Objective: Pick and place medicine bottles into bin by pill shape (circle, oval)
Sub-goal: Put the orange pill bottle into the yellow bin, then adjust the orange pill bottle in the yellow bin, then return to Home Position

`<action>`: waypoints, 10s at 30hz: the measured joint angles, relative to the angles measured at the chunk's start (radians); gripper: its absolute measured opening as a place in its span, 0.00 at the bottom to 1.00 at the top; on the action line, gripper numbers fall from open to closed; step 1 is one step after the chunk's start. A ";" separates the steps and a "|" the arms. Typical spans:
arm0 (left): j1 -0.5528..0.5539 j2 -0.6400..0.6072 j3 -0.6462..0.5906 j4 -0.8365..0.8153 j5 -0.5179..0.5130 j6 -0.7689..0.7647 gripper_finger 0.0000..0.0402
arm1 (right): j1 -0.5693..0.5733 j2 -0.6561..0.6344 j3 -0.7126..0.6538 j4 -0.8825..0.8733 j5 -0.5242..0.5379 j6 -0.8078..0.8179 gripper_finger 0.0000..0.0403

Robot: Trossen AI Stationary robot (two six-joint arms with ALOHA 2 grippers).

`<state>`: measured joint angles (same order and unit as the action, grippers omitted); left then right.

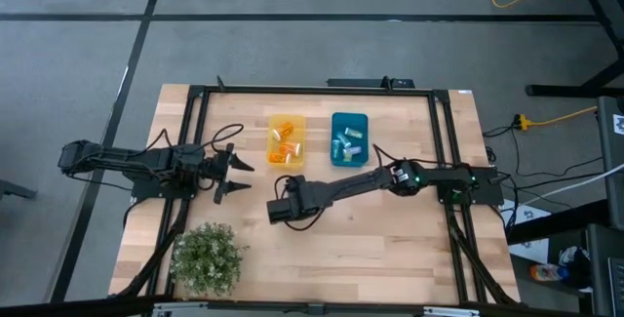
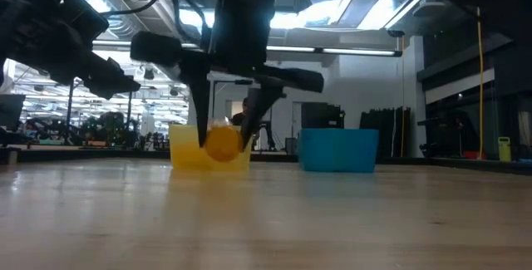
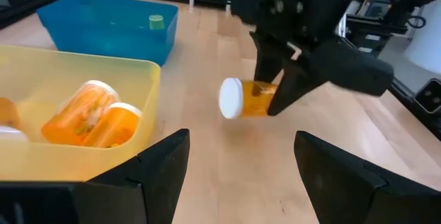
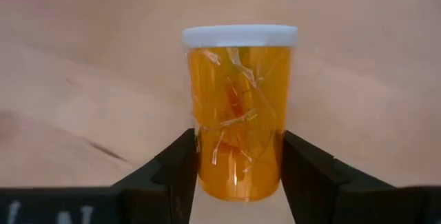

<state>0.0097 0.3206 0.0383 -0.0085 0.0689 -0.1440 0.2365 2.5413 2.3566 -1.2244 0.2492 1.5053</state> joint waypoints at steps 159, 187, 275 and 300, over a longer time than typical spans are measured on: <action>0.000 -0.048 -0.030 0.083 -0.233 0.047 0.63 | -0.284 -0.079 -0.025 0.443 0.064 -0.654 0.19; 0.000 -0.046 -0.030 0.061 -0.179 0.076 0.63 | -0.310 -0.050 -0.024 0.427 0.019 -0.793 0.19; 0.001 -0.046 -0.030 0.062 -0.221 0.023 0.64 | -0.066 -0.323 -0.007 -0.186 -0.330 -1.532 0.19; 0.001 -0.046 -0.030 0.062 -0.221 0.023 0.63 | -0.102 -1.237 -1.320 0.578 -0.348 -1.402 0.19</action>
<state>0.0109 0.2745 0.0082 0.0532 -0.1516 -0.1213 0.1350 1.3040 1.0363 -0.6460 -0.0983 0.1037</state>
